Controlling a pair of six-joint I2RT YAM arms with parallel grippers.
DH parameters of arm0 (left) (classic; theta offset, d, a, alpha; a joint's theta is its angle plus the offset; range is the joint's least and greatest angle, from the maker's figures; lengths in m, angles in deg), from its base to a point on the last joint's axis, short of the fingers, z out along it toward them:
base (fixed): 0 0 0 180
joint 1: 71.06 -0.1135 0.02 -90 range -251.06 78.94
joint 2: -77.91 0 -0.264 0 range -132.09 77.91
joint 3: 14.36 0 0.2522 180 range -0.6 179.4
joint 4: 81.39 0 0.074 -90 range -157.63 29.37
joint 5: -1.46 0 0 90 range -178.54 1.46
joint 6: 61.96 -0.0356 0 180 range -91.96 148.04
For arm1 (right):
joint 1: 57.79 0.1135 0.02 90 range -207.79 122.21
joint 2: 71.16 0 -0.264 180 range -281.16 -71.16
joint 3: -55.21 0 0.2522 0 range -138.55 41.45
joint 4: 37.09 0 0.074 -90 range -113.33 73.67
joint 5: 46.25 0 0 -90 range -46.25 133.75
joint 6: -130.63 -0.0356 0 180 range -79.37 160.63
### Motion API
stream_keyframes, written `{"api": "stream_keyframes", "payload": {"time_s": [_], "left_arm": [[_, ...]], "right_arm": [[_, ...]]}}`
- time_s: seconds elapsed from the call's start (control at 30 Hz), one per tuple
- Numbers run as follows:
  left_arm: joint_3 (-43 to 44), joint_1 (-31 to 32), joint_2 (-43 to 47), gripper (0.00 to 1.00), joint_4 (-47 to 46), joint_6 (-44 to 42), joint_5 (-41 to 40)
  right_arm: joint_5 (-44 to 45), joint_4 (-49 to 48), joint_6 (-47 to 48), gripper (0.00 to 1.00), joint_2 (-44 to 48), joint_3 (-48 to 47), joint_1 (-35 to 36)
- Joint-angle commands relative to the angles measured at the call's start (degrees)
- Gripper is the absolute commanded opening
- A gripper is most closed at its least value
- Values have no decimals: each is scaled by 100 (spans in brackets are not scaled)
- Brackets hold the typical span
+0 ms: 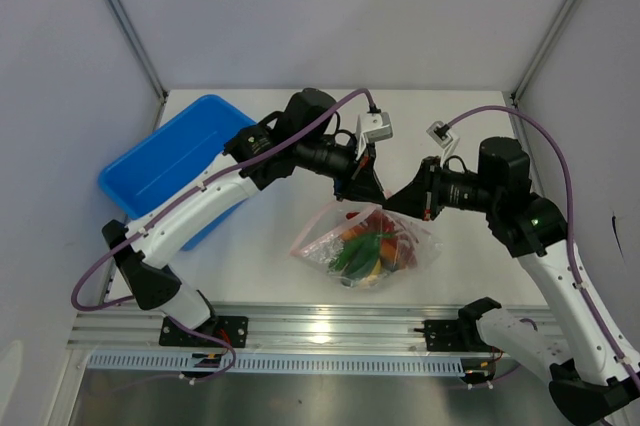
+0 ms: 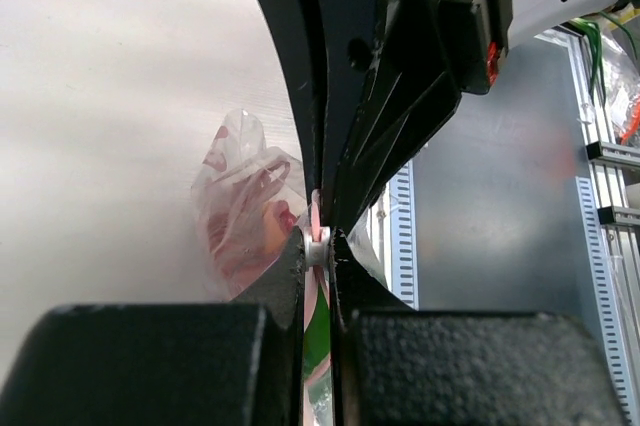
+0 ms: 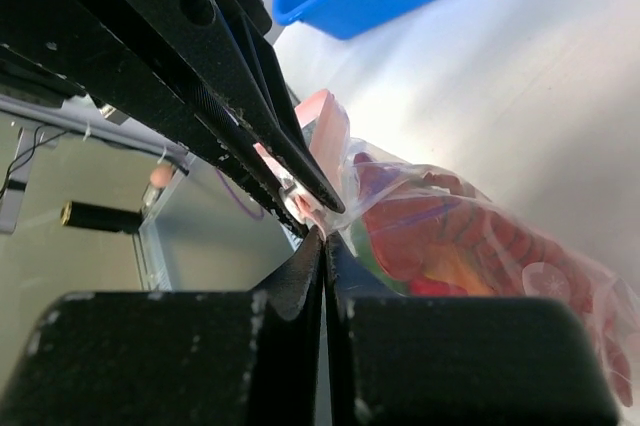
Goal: Place the food in the zip-top bag and seal the zipper
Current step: Zip the zipper food storage bag at the center of the board.
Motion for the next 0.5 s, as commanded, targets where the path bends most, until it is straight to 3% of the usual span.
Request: {"api": "stream_keyframes", "payload": {"time_s": [0.0, 0.3, 0.47], "left_arm": [[-175, -29, -44, 1, 463, -46, -275], [-334, -29, 70, 1, 612, -116, -222], [-616, -38, 263, 0, 419, -99, -170]], "right_arm": [[231, -1021, -260, 0, 261, -340, -4], [479, -801, -216, 0, 305, -454, -91], [-653, -670, -23, 0, 105, -507, -144]]}}
